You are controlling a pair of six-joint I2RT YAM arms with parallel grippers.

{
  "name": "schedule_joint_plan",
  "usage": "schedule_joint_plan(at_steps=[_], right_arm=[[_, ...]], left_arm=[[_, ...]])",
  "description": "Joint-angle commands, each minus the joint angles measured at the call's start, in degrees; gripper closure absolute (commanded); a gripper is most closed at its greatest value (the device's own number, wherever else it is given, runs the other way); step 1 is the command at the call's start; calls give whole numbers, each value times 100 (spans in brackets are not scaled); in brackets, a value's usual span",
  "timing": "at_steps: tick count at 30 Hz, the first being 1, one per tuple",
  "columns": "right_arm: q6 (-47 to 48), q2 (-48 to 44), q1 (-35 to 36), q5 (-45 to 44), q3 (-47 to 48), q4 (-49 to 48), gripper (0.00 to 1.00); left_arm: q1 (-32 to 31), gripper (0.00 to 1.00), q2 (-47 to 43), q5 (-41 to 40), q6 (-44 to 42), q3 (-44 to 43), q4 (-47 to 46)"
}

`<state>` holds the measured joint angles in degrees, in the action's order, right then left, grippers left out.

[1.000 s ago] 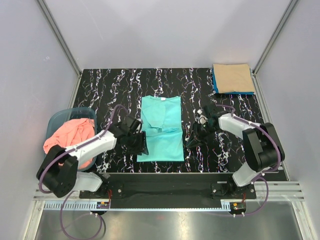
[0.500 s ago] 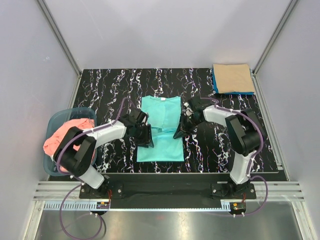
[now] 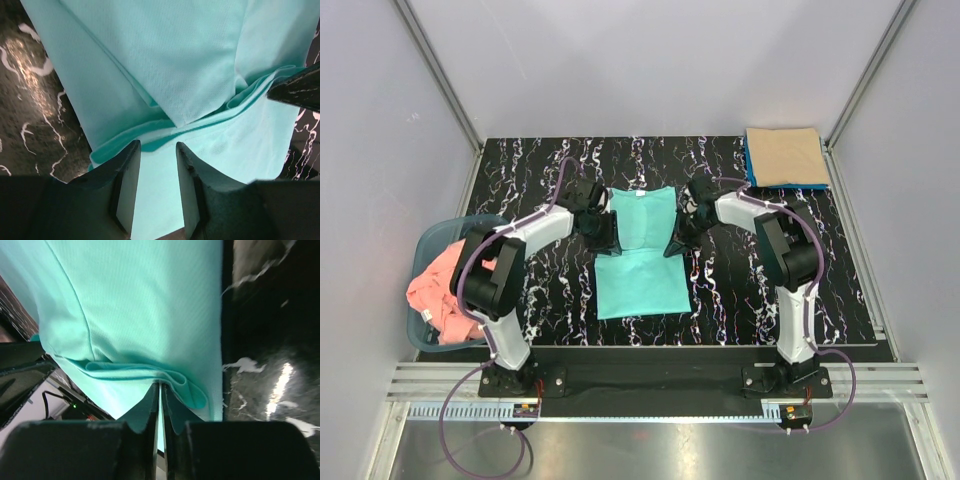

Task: Fold and stack the t-shirts
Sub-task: Fold the tshirt

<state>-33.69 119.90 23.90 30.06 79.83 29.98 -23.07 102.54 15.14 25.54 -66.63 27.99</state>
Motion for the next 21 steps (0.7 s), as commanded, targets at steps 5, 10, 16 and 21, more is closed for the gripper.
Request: schedule_joint_plan(at_steps=[5,10,16,21], right_arm=[[284,87,-263,-405,735,711,88],[267,-282,-193,-107,657,729,83],[-58,-221,185,649,551,167,79],[-305,51,255,1027,638,-150,80]], left_arm=[[57,61,-111,-309,-366,-623,409],[57,61,-769,-266,-182,-387,436],[83,69,-1175,-221,-58,273,278],[215,76,-1017,-204,-40,616,102]])
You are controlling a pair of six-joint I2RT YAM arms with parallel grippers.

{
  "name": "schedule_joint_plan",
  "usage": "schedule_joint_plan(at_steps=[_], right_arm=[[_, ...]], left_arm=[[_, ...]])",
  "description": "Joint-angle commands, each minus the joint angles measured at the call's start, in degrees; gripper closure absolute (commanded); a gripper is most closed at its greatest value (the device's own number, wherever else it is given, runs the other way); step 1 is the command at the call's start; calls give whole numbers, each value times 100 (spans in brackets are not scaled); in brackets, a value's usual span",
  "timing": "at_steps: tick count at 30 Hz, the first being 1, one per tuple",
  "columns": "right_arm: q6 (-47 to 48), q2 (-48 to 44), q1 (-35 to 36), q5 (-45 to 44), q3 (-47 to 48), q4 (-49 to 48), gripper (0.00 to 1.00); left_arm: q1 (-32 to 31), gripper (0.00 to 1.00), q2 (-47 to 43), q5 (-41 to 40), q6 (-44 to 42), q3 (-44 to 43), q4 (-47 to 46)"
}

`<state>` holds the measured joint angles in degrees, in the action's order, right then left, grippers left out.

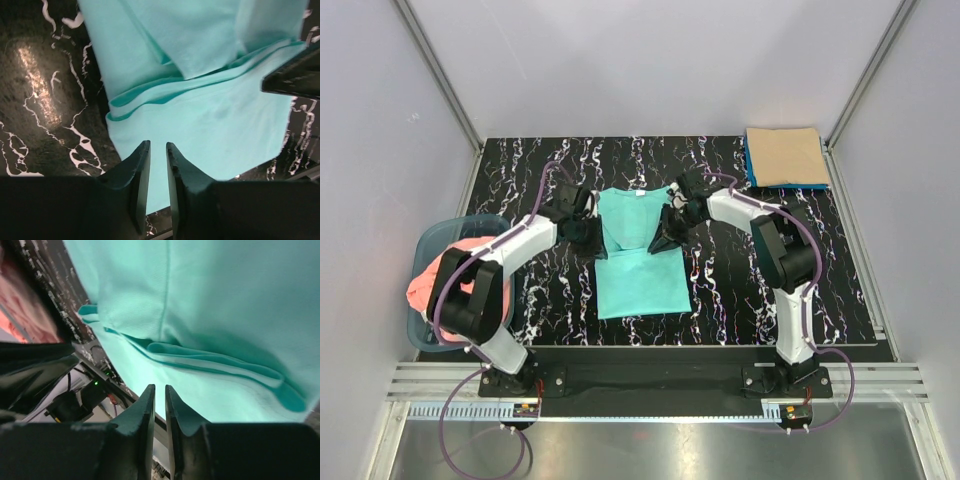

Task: Fold and stack the t-shirts
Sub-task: Fold the tshirt

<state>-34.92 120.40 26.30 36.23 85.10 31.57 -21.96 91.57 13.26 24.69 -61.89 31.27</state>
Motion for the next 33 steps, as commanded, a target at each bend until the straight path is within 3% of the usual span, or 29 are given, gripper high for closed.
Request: schedule_joint_plan(at_steps=[1,11,17,21,25,27,33], right_arm=[[-173,53,24,464,173,-318,80],[-138,554,-230,719,112,-477,84],[204,380,-635,482,-143,-249,85],[783,151,-741,87,-55,489,84],[1329,-253,-723,-370,103,991,82],[1356,-403,-671,-336,164,1140,81],[909,-526,-196,147,175,922,77]], left_arm=[[130,76,115,-33,36,177,-331],[297,78,783,54,36,116,-648],[306,78,924,10,19,177,-666],[297,79,696,-16,45,151,-473],[280,72,231,19,106,-86,-183],[271,68,-7,106,202,-183,-77],[-36,69,-218,704,668,-104,-314]])
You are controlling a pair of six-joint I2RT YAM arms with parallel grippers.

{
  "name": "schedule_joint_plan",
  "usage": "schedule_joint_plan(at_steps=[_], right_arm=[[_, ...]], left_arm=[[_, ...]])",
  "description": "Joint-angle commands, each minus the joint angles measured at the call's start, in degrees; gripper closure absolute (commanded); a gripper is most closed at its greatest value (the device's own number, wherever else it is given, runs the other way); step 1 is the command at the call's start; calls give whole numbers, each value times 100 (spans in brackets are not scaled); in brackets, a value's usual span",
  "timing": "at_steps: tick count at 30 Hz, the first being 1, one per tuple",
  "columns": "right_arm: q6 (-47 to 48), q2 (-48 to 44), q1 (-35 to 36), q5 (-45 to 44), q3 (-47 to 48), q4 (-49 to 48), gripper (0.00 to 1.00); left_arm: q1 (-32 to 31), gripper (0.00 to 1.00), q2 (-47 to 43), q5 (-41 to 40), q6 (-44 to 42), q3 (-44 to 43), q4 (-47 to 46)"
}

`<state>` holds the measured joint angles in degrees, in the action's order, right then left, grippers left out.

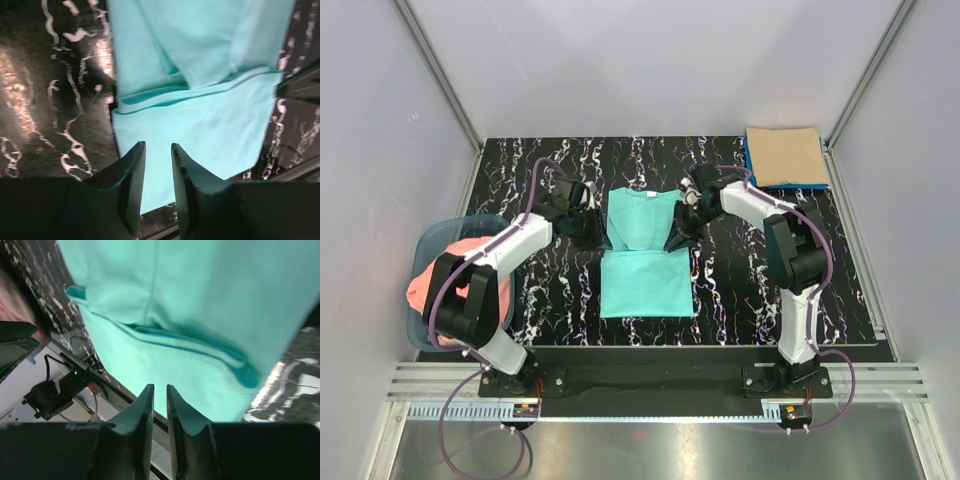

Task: Fold and stack the t-shirts
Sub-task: Fold the tshirt

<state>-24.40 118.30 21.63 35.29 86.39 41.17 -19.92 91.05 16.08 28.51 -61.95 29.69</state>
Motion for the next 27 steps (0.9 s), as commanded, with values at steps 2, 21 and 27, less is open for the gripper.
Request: schedule_joint_plan(at_steps=[2,21,27], right_arm=[[-196,-447,481,452,-78,-205,76],[-292,-642,1766,1340,-1511,-1031,95],[-285,-422,1766,1288,-1703,-1111,97]], left_arm=[[-528,71,-192,423,321,51,-200],[-970,80,-1168,353,989,2424,-710],[-978,80,-1019,300,1130,2714,-886]])
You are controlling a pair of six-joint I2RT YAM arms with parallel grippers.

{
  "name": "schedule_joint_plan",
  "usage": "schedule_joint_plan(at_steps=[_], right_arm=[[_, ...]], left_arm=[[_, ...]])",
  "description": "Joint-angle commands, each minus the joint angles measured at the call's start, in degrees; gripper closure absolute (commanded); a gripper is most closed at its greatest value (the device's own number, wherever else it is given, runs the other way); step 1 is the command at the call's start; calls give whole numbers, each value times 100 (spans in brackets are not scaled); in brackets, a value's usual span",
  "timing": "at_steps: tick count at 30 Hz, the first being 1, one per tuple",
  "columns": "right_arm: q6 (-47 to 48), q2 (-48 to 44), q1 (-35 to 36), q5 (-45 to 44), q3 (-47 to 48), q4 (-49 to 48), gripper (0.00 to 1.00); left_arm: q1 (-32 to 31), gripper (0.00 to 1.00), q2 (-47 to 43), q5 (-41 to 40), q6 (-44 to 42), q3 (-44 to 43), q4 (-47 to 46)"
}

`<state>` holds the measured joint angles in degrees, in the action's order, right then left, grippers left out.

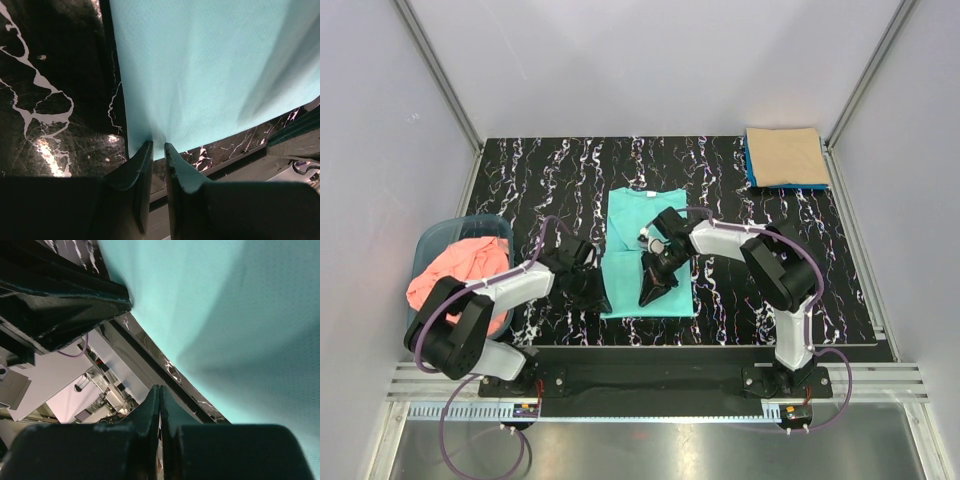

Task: Fold and stack the t-shirts
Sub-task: Fold the tshirt

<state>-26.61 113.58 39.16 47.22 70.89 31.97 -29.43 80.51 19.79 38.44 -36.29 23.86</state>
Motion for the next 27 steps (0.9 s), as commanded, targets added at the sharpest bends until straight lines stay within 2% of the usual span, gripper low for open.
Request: schedule_joint_plan(at_steps=[1,12,19,27], right_arm=[[-37,-11,4,51,-224,-199,97],[-405,-828,-66,-609,-1884,-814,99],[-600,-1442,-268,-978,-2501,-902,98],[-644,-2295,-971,-1285,-3169,-613,96]], left_arm=[[-28,80,44,-133,147,192,-329],[-28,80,404,-388,41,439,-162],[-28,81,580,-468,-108,518,-153],[-28,81,483,-494,-178,606,-162]])
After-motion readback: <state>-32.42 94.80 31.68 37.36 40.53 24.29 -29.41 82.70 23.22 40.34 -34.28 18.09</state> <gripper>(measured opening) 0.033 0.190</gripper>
